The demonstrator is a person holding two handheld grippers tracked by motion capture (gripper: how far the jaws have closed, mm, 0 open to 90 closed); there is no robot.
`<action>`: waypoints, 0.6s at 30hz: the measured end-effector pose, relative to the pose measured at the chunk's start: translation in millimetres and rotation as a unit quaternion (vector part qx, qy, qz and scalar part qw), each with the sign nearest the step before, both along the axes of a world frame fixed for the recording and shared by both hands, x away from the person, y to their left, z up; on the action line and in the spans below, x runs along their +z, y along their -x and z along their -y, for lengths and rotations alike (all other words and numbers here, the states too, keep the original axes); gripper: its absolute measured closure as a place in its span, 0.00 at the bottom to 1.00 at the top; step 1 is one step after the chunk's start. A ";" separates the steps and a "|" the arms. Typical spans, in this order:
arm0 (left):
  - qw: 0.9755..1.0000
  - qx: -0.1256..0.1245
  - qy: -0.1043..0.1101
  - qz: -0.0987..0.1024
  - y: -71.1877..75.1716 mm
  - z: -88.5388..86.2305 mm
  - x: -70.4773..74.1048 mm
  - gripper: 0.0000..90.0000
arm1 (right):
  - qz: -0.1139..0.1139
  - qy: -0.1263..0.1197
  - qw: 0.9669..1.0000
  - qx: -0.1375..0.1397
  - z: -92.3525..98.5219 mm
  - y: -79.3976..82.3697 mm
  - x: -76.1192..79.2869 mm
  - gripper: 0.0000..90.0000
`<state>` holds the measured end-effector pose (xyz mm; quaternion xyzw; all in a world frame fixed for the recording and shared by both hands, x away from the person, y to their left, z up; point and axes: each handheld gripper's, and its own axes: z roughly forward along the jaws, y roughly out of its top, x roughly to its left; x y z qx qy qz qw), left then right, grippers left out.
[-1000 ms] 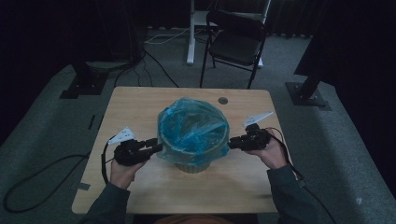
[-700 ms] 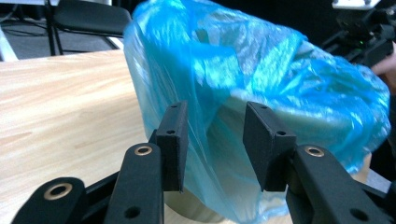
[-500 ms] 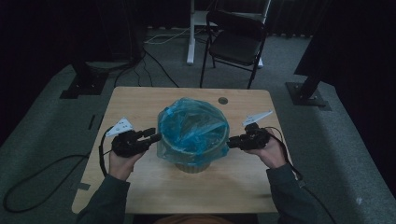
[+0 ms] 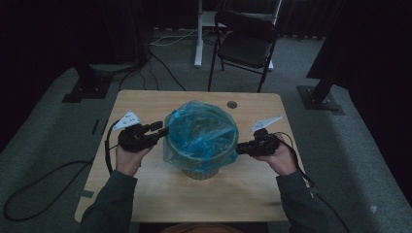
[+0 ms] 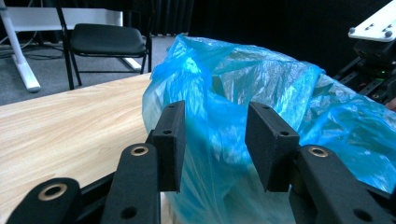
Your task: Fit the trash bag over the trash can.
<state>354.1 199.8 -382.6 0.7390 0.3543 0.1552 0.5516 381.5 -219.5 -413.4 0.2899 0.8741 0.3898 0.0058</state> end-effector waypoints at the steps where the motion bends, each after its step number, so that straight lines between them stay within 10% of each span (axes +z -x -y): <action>1: 1.000 -0.001 -0.002 0.000 -2.6 2.0 1.1 0.64 | -0.001 0.000 1.000 0.000 -0.3 0.2 0.2 0.83; 18: 0.997 0.017 -0.081 -0.001 -47.4 33.2 7.9 0.58 | 0.008 -0.012 1.000 0.000 1.6 2.4 2.4 0.87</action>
